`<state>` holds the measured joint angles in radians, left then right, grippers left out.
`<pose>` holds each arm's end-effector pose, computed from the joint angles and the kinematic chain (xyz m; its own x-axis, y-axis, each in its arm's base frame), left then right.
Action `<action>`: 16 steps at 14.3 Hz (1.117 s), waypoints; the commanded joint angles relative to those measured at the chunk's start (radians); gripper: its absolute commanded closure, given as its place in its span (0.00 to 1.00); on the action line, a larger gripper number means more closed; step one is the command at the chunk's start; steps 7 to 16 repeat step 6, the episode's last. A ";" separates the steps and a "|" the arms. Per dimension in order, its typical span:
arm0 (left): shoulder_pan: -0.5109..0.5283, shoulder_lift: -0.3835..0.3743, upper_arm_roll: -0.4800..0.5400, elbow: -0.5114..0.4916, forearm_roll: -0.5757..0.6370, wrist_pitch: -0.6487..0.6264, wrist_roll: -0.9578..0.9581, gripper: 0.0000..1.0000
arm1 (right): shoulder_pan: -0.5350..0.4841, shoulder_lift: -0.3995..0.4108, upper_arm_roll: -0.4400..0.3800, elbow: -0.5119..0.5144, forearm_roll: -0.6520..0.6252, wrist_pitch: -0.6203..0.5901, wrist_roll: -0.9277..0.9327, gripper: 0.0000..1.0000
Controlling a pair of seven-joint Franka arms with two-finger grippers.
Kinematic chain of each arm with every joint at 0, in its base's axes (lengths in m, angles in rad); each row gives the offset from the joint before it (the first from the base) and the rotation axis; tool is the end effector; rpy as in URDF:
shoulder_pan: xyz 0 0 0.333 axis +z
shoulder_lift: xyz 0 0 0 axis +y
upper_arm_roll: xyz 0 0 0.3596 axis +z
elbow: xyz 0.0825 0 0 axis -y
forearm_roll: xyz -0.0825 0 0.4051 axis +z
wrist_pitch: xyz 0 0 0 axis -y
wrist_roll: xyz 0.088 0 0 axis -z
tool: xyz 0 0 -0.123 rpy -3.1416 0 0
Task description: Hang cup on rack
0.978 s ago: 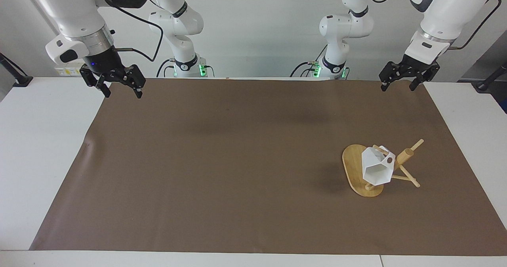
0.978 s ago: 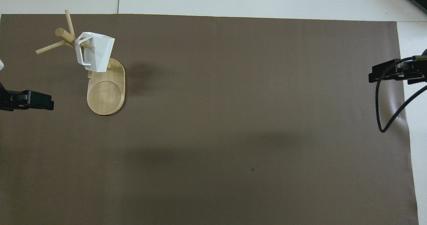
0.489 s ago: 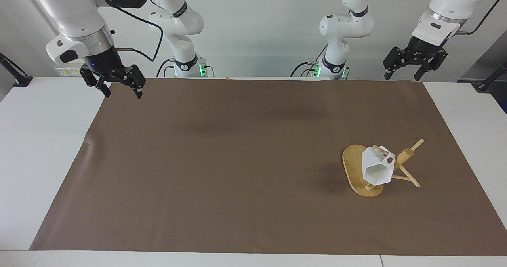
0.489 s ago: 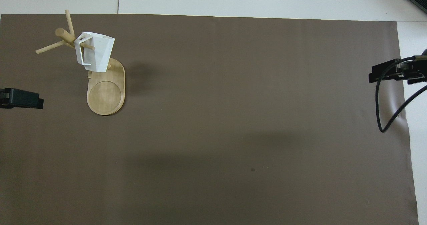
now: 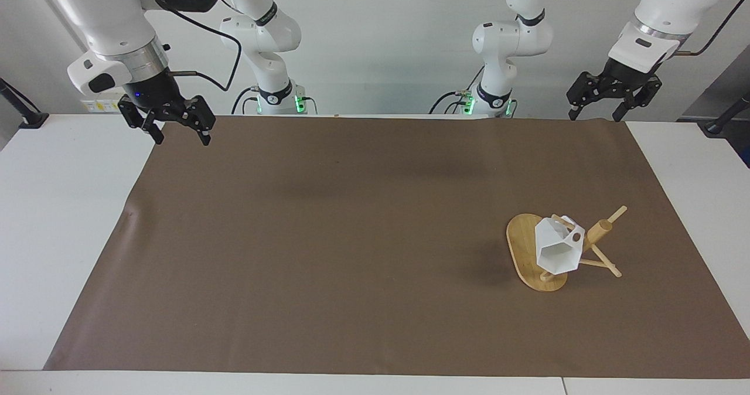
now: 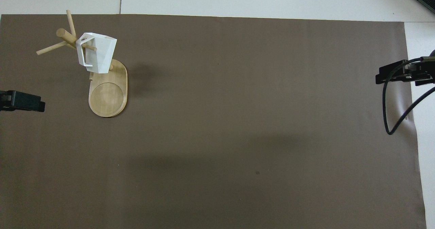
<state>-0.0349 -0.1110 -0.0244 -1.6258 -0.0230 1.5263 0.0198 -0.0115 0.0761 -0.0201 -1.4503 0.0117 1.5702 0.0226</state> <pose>0.5303 -0.0353 0.6826 0.9967 -0.0799 0.0119 -0.0801 -0.9966 0.0200 0.6037 -0.0171 0.6667 0.9976 -0.0540 0.0436 -0.0536 -0.9985 -0.0111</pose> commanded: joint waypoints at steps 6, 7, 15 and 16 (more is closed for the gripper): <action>-0.003 -0.016 0.008 -0.032 0.009 -0.009 0.016 0.00 | -0.005 -0.002 0.003 -0.005 0.007 -0.001 -0.001 0.00; -0.003 -0.016 0.008 -0.032 0.009 -0.009 0.016 0.00 | -0.005 -0.002 0.003 -0.005 0.007 -0.001 -0.001 0.00; -0.003 -0.016 0.008 -0.032 0.009 -0.009 0.016 0.00 | -0.005 -0.002 0.003 -0.005 0.007 -0.001 -0.001 0.00; -0.003 -0.016 0.008 -0.032 0.009 -0.009 0.016 0.00 | -0.005 -0.002 0.003 -0.005 0.007 -0.001 -0.001 0.00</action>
